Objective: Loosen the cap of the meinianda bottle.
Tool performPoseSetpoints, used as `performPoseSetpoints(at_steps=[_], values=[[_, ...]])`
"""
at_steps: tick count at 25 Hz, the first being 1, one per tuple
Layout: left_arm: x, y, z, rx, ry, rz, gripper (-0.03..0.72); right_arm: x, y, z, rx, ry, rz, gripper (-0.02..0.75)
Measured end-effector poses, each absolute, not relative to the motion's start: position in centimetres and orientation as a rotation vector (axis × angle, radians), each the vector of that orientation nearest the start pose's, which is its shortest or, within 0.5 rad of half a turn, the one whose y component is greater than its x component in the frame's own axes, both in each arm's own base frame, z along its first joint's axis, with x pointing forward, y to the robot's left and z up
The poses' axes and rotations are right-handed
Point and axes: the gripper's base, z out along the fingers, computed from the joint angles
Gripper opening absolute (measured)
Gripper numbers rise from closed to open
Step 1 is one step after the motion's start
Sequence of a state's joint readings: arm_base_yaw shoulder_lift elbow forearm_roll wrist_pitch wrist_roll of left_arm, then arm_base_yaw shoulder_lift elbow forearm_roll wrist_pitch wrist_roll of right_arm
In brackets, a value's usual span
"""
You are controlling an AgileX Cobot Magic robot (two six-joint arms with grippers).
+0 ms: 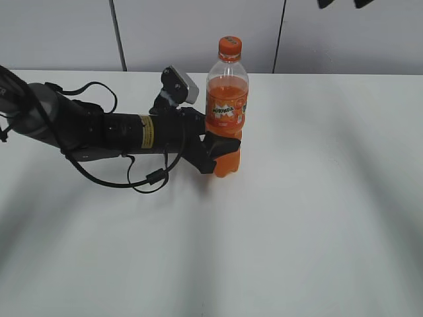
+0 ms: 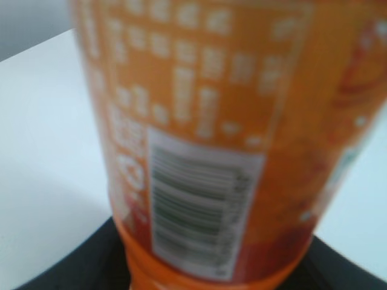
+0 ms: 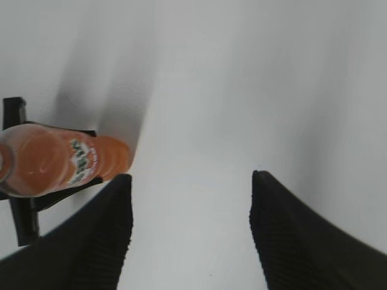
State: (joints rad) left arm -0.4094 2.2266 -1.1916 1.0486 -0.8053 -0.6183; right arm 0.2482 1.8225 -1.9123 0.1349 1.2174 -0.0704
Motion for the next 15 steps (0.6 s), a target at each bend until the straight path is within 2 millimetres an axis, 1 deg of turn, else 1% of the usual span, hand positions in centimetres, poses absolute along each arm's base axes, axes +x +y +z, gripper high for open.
performPoseSetpoints(at_steps=[2,5,9,12,15], values=[[37.2,-22.3,10.0,1.047,1.721,-0.78,0.379,37.7,12.9,37.2,-0.47,2.585,0.26,0.46],[37.2,-22.3,10.0,1.047,1.721,-0.78,0.379,37.1,15.4,37.6,-0.551,2.555,0.282,0.46],[37.2,-22.3,10.0,1.047,1.721,-0.78,0.379,35.8,18.2,38.4,-0.643,2.509,0.313,0.46],[37.2,-22.3,10.0,1.047,1.721,-0.78,0.379,35.1,19.8,38.3,-0.7,2.498,0.328,0.46],[37.2,-22.3,10.0,1.047,1.721,-0.78,0.379,35.0,21.5,38.0,-0.748,2.49,0.337,0.46]])
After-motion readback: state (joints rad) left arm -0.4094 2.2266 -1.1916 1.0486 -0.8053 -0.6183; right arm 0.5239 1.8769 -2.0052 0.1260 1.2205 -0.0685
